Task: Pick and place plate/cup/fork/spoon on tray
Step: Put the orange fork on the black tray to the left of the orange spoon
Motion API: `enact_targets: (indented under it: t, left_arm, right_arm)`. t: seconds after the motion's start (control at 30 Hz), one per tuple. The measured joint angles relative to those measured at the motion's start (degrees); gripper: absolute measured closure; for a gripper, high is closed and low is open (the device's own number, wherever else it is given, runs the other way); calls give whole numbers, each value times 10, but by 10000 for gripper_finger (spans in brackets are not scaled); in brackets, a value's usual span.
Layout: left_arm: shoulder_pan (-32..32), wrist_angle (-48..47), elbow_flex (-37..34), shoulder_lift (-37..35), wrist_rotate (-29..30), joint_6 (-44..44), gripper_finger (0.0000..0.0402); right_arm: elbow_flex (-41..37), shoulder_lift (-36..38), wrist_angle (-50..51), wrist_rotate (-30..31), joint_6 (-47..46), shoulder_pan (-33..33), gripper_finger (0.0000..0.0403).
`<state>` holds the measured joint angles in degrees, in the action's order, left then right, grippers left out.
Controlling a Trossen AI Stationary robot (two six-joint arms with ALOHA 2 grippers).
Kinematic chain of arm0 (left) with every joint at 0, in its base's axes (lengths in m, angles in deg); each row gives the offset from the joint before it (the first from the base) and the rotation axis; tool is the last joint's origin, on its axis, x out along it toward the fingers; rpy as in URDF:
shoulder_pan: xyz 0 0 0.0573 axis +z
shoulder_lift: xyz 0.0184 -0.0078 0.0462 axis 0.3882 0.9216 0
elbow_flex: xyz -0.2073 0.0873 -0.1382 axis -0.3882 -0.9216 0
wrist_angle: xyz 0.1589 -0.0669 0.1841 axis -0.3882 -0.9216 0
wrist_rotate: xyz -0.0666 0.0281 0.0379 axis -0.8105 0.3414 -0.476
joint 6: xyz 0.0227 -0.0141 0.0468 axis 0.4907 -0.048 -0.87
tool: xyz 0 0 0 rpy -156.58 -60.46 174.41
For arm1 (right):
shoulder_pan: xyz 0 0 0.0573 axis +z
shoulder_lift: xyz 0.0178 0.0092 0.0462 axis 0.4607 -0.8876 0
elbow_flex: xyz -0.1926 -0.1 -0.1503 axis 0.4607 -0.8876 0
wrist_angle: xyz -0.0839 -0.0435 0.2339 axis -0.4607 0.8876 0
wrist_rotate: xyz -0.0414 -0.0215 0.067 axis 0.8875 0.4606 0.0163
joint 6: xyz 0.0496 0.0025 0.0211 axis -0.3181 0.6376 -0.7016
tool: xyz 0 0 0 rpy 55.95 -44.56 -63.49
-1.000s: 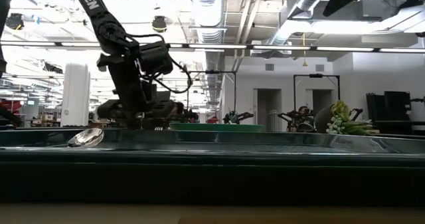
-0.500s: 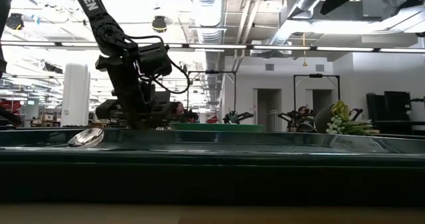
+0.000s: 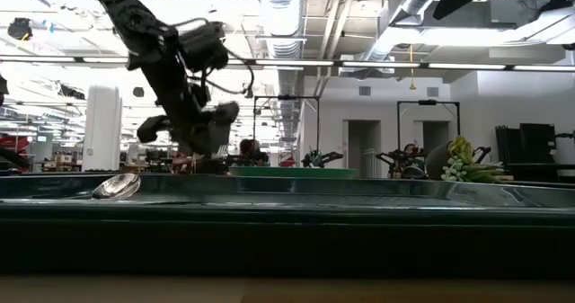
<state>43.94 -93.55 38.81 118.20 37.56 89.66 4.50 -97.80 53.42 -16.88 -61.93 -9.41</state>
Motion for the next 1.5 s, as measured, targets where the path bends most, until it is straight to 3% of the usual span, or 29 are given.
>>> enact_targets:
  t: [0.17, 0.43, 0.63, 0.8, 0.97, 1.17, 1.37, 1.5]
  left_arm:
    - [-84, 0, 0, -49, 18, 57, 400]
    - [-308, 5, 0, -67, 147, 257, 401]
    - [-434, 6, 13, -49, 202, 373, 401]
    - [-488, -13, 103, 13, 219, 381, 401]
    - [-512, -201, 272, 117, 222, 410, 401]
    - [-546, -458, 458, 250, 221, 601, 401]
    - [-578, -612, 535, 349, 162, 801, 401]
    - [-584, -636, 542, 360, 125, 821, 395]
  right_arm:
    - [0, 0, 0, 1, -8, 0, 290]
    - [0, 0, -24, 0, -9, -1, 290]
    - [0, 0, -31, 0, -11, 0, 290]
    - [0, 0, -36, 0, -12, 0, 290]
    - [0, 0, -36, 0, -22, 0, 290]
    - [0, 0, -38, -1, -21, 14, 290]
    - [0, 0, -38, -1, -21, 38, 290]
    - [0, 0, -40, 0, -21, 53, 290]
